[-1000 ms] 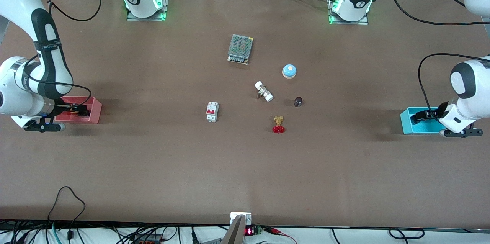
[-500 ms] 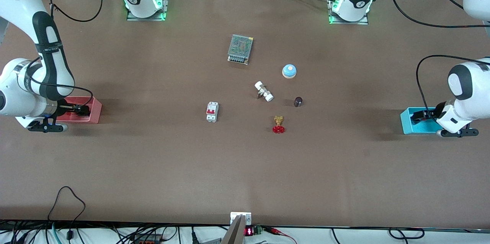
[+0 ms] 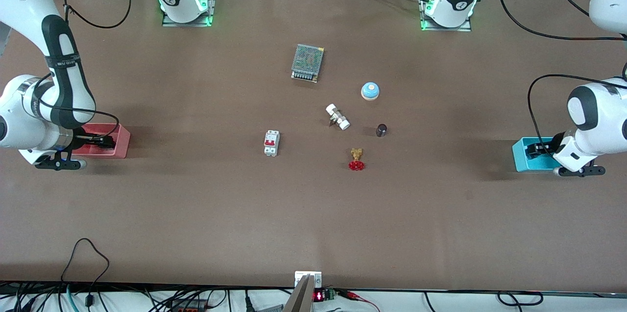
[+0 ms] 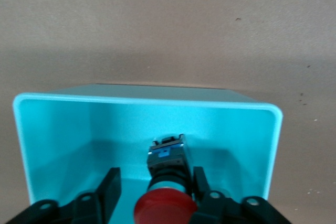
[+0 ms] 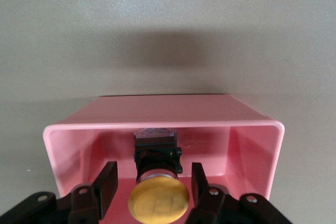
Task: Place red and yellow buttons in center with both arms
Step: 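Close both grippers on the yellow and red buttons, then lift the yellow button with the right gripper while the left gripper lifts the red button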
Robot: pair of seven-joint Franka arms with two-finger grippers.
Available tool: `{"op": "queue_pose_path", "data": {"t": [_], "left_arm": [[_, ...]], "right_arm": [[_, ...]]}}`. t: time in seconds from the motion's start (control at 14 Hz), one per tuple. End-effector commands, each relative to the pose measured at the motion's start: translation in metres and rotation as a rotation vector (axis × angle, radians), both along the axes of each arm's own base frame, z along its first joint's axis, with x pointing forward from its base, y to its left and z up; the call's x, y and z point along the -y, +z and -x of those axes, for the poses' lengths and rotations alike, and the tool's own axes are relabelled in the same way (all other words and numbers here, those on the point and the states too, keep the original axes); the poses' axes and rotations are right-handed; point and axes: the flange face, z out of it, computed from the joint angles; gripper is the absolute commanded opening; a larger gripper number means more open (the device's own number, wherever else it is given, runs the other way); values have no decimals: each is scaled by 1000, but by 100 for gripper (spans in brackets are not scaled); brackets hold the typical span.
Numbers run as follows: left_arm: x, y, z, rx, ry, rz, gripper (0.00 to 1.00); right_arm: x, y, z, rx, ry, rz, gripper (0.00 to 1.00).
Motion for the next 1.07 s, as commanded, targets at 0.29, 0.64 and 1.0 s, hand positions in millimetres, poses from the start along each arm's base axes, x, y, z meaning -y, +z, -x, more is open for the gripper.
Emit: {"op": "queue_pose_path", "data": {"t": [0.29,0.64,1.0], "left_arm": [[0,4,-1,9,-15,29,21],[-1,47,-2,-11,-11,24,19],[5,143,5,-16,-15,1,17]], "right_arm": [[0,2,-3,18,15,-13,62],[1,1,-2,15,54,-22,40],[0,-1,-2,10,57,-23,39]]}}
